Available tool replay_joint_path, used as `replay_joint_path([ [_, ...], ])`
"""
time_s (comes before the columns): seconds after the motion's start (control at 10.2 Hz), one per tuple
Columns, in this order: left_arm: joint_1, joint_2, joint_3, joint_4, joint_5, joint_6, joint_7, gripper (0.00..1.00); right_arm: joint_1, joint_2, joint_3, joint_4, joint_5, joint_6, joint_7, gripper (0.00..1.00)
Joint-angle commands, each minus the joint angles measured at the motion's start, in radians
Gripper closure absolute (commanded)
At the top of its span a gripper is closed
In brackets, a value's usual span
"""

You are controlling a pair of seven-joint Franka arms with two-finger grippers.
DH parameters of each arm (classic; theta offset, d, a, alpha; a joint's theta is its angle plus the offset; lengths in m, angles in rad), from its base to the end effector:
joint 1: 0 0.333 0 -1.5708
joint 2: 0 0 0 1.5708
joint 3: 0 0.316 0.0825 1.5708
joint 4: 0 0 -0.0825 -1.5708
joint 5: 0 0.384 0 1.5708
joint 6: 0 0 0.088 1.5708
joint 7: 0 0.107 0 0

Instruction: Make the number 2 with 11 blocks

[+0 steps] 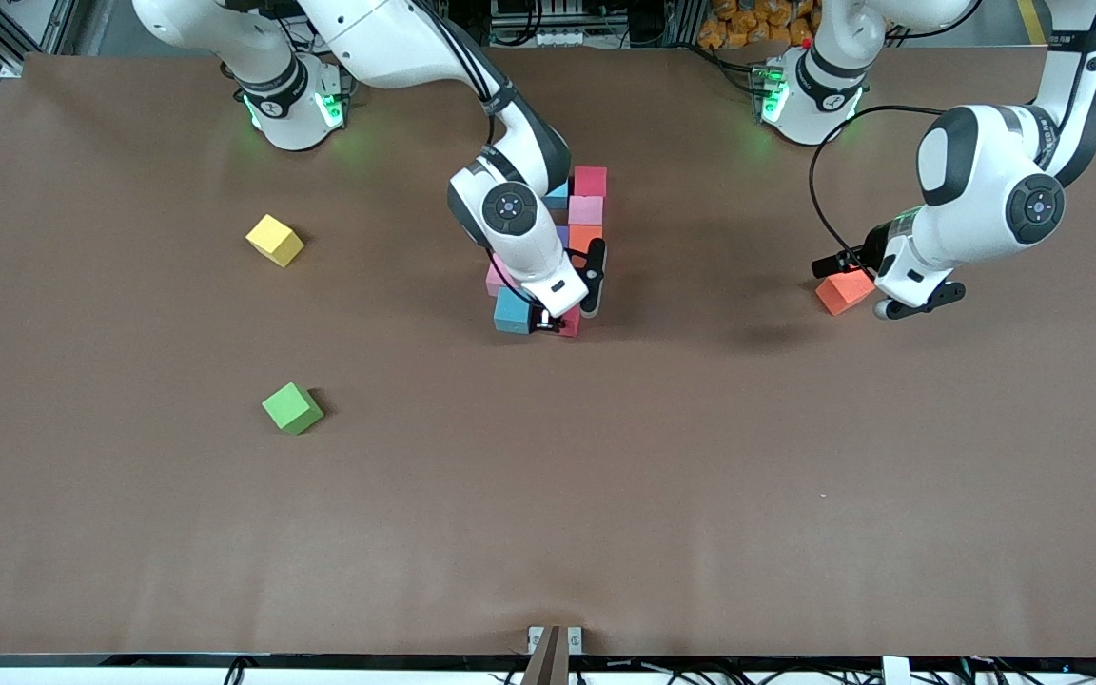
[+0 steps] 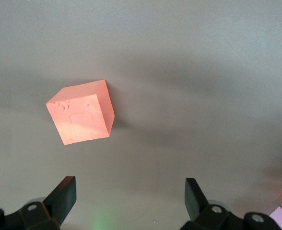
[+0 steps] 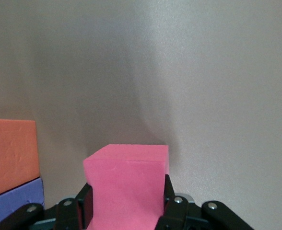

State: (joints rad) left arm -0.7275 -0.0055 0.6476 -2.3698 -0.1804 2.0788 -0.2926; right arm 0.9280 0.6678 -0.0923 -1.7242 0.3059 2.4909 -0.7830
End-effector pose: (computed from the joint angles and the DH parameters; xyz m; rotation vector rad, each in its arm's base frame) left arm 0.4615 -0.0462 0.3062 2.9749 0.4845 -0.4685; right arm 0.4530 0.5082 0.2089 -2.2828 -1.9368 -0.1521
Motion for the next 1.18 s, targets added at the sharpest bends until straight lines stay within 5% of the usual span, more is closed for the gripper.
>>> replay_joint_path([
  [0.0,0.006,0.009,-0.005,-0.006,-0.024,0.021,-0.023,0.0,-0.03,-0.037,0.009,-0.08,-0.013,-0.003,-0.056,0.99],
  [1.08,0.007,0.041,-0.005,-0.022,-0.025,0.049,-0.014,0.0,-0.064,-0.053,0.009,-0.14,-0.013,0.011,-0.14,0.99],
])
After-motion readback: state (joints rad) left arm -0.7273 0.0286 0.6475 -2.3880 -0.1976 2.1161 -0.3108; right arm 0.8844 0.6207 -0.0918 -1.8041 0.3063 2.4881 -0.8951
